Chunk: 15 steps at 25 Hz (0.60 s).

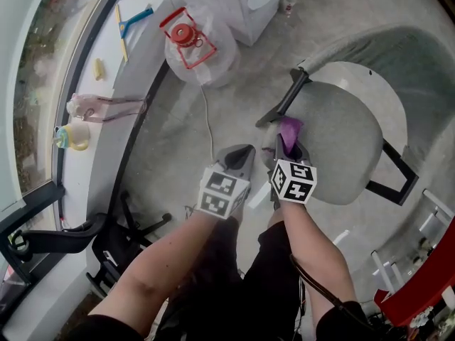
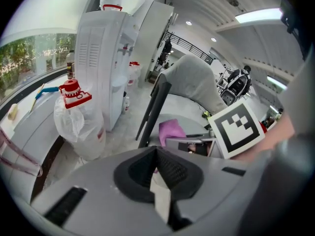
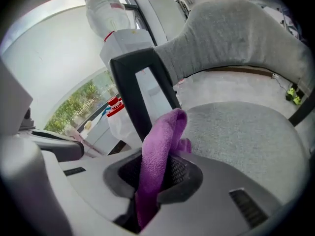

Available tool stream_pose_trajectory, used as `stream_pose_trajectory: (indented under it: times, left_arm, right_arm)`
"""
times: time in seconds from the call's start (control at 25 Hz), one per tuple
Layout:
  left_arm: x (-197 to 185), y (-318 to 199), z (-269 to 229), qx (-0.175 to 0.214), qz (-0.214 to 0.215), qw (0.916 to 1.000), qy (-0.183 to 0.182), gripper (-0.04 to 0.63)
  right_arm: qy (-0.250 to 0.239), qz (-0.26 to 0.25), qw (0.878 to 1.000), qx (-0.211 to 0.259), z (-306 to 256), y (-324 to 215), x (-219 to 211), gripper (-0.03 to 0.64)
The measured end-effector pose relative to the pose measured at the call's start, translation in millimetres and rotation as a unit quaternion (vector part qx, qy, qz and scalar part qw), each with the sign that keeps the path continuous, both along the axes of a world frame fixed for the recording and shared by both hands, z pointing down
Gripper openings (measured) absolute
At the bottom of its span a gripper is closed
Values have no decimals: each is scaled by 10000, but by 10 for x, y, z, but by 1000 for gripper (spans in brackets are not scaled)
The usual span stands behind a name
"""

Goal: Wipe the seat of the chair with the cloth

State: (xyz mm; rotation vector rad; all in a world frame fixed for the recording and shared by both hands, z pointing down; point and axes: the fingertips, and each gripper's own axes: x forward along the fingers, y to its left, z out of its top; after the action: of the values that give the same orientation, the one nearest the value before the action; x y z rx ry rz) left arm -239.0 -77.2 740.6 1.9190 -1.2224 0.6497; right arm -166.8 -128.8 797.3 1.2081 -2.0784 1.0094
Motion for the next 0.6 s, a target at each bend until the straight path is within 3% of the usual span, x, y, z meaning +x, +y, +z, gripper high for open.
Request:
stream_pose_trajectory:
  times: [0.12,0.28,0.48,0.6]
  left_arm:
    - [177,-65,-47,106,317,9994,-31,7]
    - [566,-230,-163,155,451,9988,128,8]
    - [1223,-411,-254,228,892,9954,257,8]
    - [1656,-446,-262,254,1204,9919,328,8]
  right_arm:
    - [-169,360,9992,58,-146,-77,246,67]
    - [-148,889,9957,209,-314,-197,876,67]
    - [330,1767,9830,382,-419,-262,2029,67]
    - [886,2054,9735,471,-433,-249,2722,67]
